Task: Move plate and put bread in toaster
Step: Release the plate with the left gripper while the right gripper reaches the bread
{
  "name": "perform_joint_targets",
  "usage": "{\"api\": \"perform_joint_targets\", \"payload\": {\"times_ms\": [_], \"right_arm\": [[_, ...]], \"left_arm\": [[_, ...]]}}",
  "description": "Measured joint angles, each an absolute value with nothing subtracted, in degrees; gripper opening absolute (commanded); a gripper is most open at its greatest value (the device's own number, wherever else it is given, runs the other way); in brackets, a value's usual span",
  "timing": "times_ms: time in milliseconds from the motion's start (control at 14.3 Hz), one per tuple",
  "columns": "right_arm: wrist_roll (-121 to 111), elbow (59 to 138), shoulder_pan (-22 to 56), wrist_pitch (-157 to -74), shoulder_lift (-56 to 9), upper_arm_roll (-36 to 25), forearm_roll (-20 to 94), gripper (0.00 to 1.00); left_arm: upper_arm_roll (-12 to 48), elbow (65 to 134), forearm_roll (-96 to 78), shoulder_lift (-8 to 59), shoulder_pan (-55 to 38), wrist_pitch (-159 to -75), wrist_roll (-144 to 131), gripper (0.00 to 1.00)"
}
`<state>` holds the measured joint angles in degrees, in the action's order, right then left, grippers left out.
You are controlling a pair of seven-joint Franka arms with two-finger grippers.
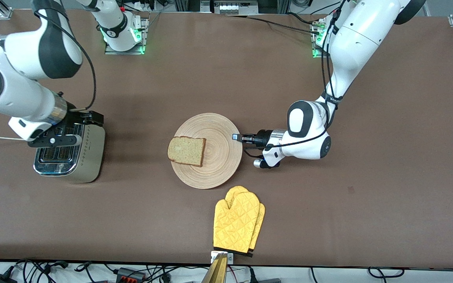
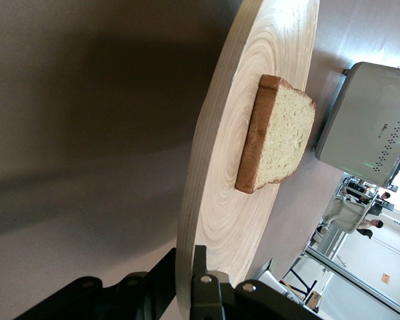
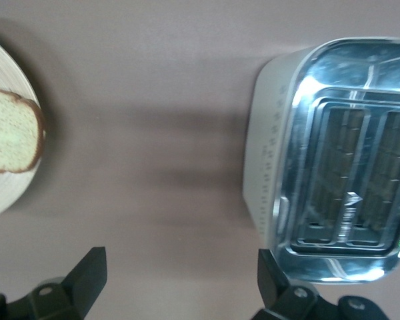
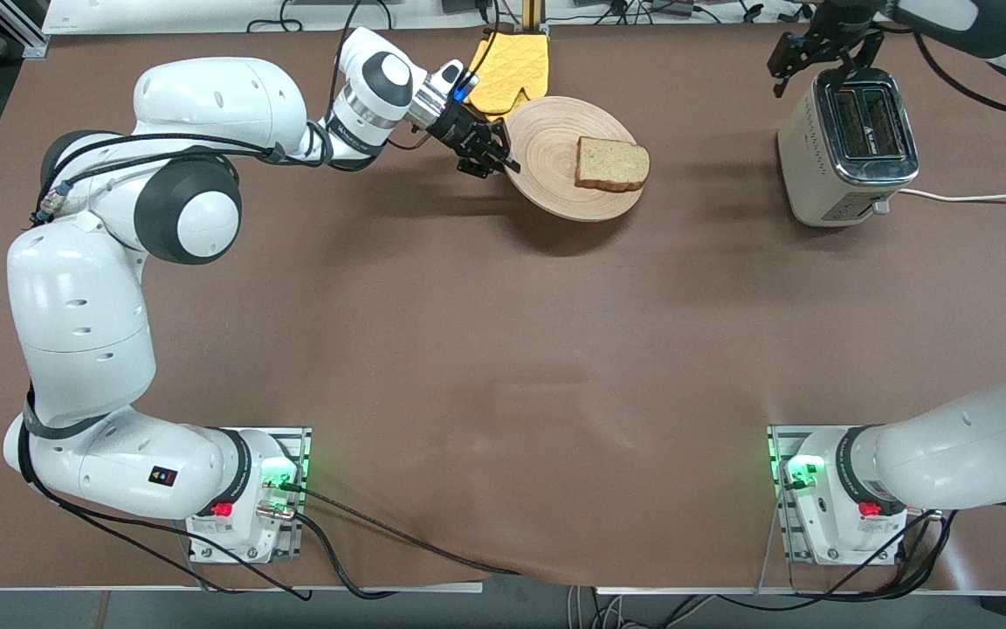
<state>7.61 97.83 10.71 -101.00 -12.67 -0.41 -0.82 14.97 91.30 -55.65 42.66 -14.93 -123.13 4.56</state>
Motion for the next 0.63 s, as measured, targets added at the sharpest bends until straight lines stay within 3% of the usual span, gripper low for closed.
{"api": "perform_joint_targets", "payload": {"times_ms": [279,418,627], "right_arm": [[11.6,97.8,13.3,-101.4,-13.1,-0.4,-0.8,1.0],[11.6,97.8,13.3,-101.7,-13.4,-0.4,-0.8,1.0],[11.6,97.8,13.7,-102.0,-14.5,-0.4,-0.8,1.0]], "left_arm": [[15.0,91.6,-55.7,42.8,-15.6,-123.2,4.6,0.15],[15.0,91.6,-56.0,42.8,-15.7,-123.2,4.6,0.33],[14.9,91.6,-56.1,43.0,-15.6,-123.2,4.6,0.38]]}}
